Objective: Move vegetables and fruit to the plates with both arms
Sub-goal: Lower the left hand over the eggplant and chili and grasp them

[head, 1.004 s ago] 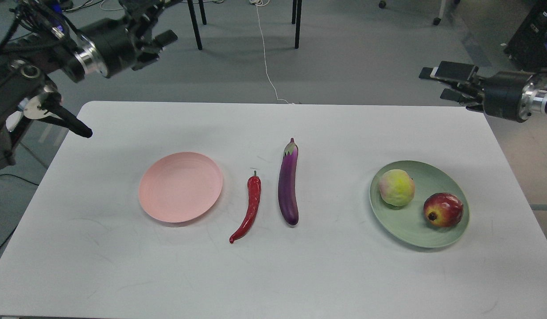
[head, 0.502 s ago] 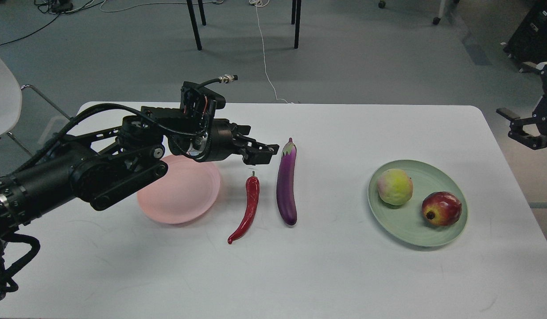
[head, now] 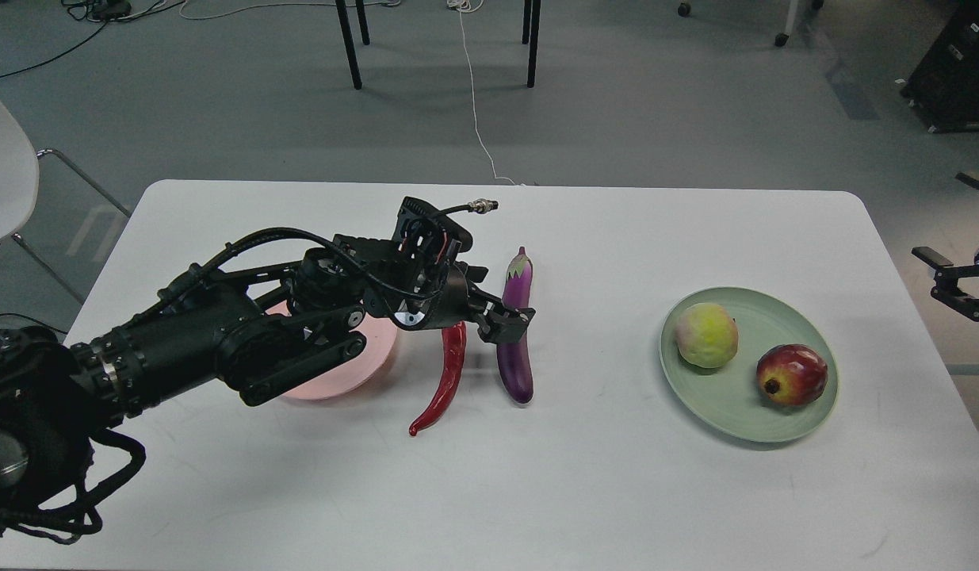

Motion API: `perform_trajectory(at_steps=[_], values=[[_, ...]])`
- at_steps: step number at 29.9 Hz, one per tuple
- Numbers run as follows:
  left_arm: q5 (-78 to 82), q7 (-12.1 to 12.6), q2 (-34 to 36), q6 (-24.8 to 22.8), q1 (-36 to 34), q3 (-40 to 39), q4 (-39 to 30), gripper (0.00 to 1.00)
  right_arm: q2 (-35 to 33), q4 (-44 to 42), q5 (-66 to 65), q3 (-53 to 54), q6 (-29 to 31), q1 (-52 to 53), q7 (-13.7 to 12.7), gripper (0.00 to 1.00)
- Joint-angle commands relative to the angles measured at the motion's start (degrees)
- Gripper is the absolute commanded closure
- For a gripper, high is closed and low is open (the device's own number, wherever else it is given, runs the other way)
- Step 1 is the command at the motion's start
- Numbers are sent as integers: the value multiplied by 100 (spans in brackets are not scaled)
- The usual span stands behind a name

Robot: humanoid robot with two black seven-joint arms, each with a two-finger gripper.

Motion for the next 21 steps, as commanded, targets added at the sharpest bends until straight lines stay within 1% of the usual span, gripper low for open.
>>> perform_trajectory(at_steps=[1, 5, 8, 14, 21], values=[[-5, -19, -267, 50, -10, 257, 350, 3, 8, 23, -2, 50, 0, -5, 0, 1], [-14, -28, -470, 278, -1, 416, 650, 5, 17, 14, -28, 147, 0, -5, -9, 1], [-14, -28, -584, 323, 8, 434, 755, 7, 26, 14, -63, 174, 0, -13, -9, 1], [3, -19, -804, 323, 51, 443, 975, 18, 44, 14, -98, 174, 0, -5, -9, 1], [3, -19, -804, 323, 52, 443, 975, 18, 44, 14, -98, 174, 0, -5, -9, 1]])
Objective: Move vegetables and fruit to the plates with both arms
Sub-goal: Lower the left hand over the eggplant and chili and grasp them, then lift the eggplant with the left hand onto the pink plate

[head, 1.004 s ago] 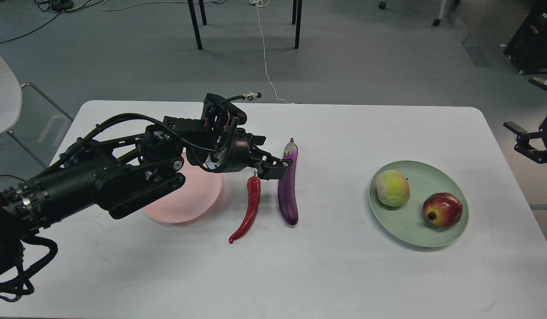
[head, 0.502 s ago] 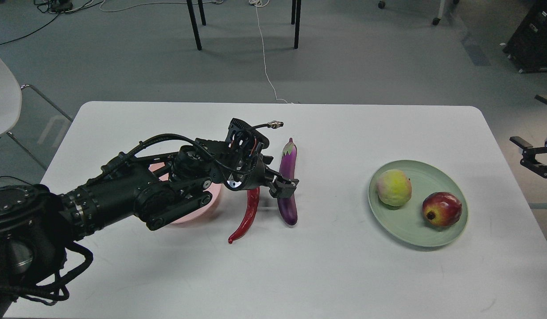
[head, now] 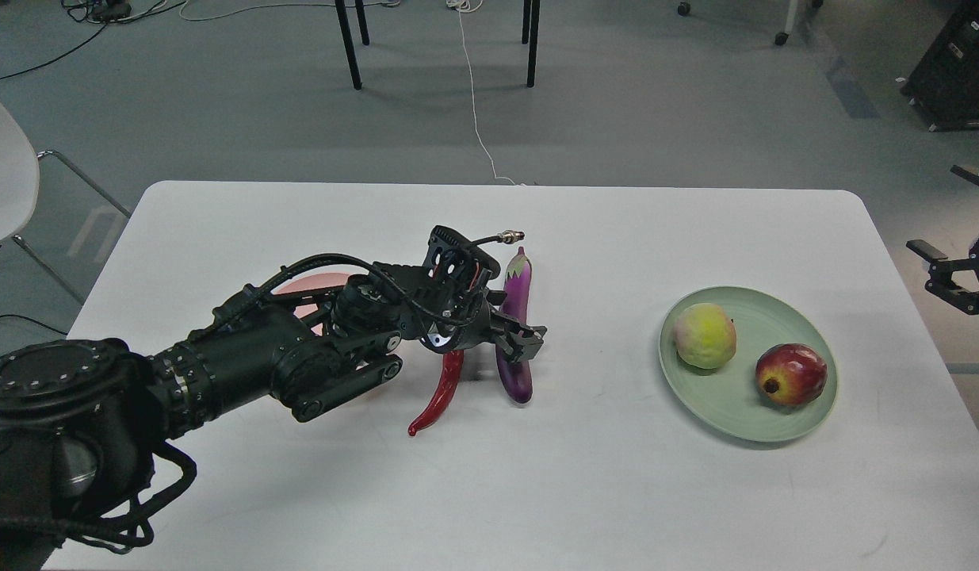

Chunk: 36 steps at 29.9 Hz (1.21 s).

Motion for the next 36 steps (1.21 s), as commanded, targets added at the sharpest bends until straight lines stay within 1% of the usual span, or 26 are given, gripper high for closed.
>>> perform_trajectory(at_steps=[1, 5, 6, 14, 16, 17, 20, 21, 25, 28, 31, 34, 36], values=[[0, 2, 0, 0, 1, 0, 1, 18, 1, 1, 0, -1, 0, 3, 0, 1], [0, 2, 0, 0, 1, 0, 1, 18, 1, 1, 0, -1, 0, 3, 0, 1], [-9, 37, -44, -26, -34, 487, 88, 58, 35, -8, -18, -1, 0, 3, 0, 1], [-9, 37, -44, -27, -25, 519, 160, 59, 27, 0, -307, 157, 0, 21, 0, 1], [-9, 37, -44, -18, -34, 519, 160, 61, 27, -8, -343, 184, 0, 21, 0, 1], [-9, 37, -53, -27, -60, 510, 151, 68, 27, -8, -343, 219, 0, 21, 0, 1], [-9, 28, -132, -18, -104, 510, 125, 76, 36, -8, -343, 254, 0, 21, 0, 1], [-9, 19, -175, -18, -130, 510, 98, 80, 36, -8, -343, 254, 0, 21, 0, 1], [-44, 19, -211, -18, -262, 484, 46, 88, 27, -8, -343, 263, 0, 21, 0, 1], [-131, 54, -150, 0, -393, 378, -296, 88, 27, -26, -352, 272, 0, 30, 0, 1], [-482, 63, -45, -18, -736, 194, -613, 87, 27, -35, -352, 289, 0, 30, 0, 1], [-825, 55, 393, -88, -1157, 185, -684, 86, 27, -61, -361, 315, 0, 30, -9, 1], [-861, -15, 771, -184, -1325, 228, -824, 85, 27, -87, -361, 351, 0, 30, -9, 1]])
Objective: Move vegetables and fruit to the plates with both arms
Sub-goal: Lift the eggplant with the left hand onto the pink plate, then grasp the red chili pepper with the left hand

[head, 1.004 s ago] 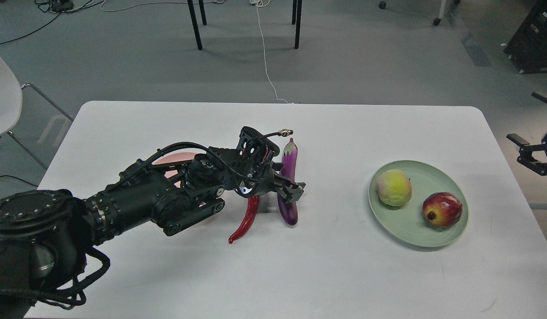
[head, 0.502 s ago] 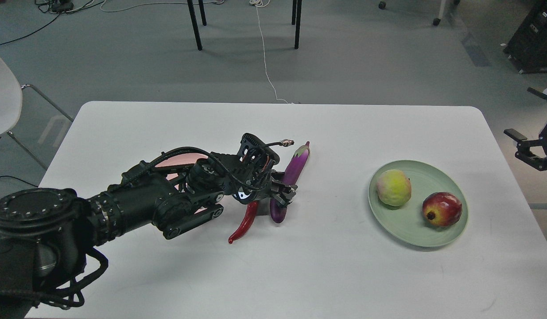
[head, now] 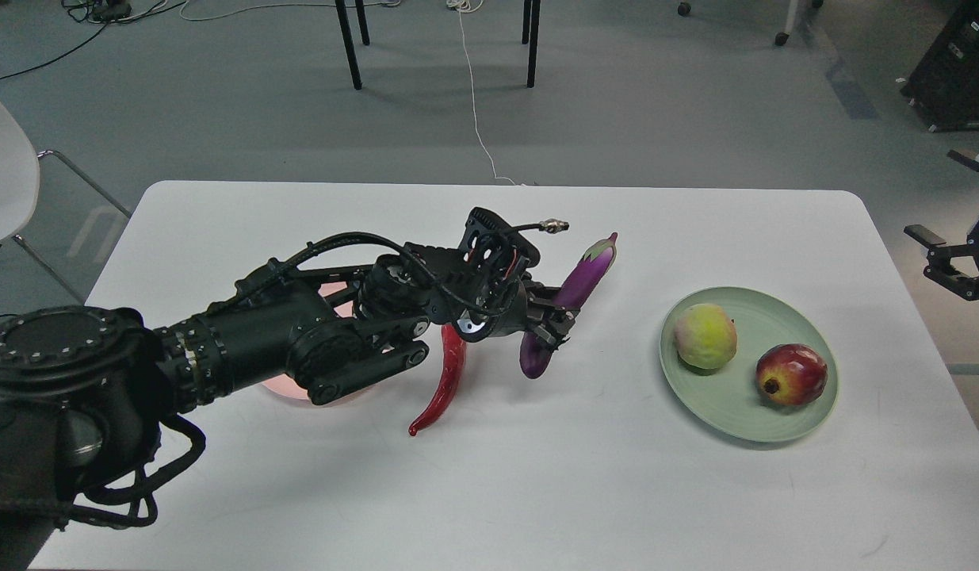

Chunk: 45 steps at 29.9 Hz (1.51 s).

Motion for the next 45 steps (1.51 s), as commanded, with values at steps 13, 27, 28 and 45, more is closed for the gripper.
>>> perform_trajectory(at_steps=[13, 27, 28, 45], values=[[49, -144, 3670, -226, 612, 403, -2377, 84, 96, -108, -30, 298, 0, 1, -22, 1], [445, -135, 3864, 230, 1396, 386, -1938, 34, 131, -117, -118, 307, 0, 71, -31, 1], [445, -135, 3864, 283, 1396, 386, -1937, 33, 131, -117, -118, 307, 0, 71, -31, 1], [410, -118, 3751, 284, 939, -186, -2780, 19, 140, -529, 23, 615, 0, -43, 22, 1]])
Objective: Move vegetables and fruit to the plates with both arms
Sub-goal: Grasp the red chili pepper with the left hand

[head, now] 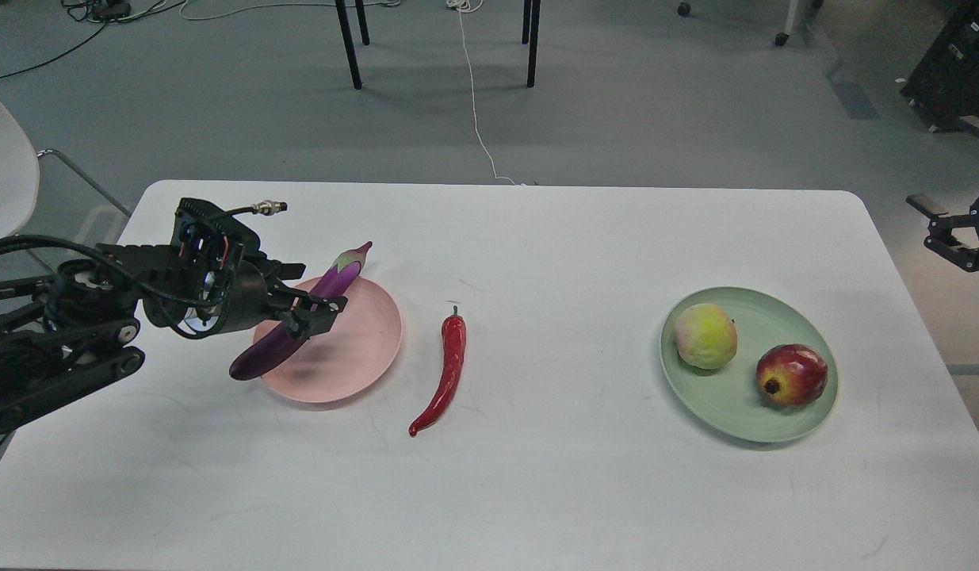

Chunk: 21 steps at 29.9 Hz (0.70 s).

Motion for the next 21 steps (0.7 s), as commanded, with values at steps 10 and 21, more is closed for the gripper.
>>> perform_trajectory(at_steps=[10, 21], values=[[298, 180, -1385, -236, -21, 199, -241, 19, 298, -964, 930, 69, 0, -481, 154, 1], [386, 426, -2080, -298, 67, 551, 470, 20, 307, -973, 984, 69, 0, -701, 189, 1]])
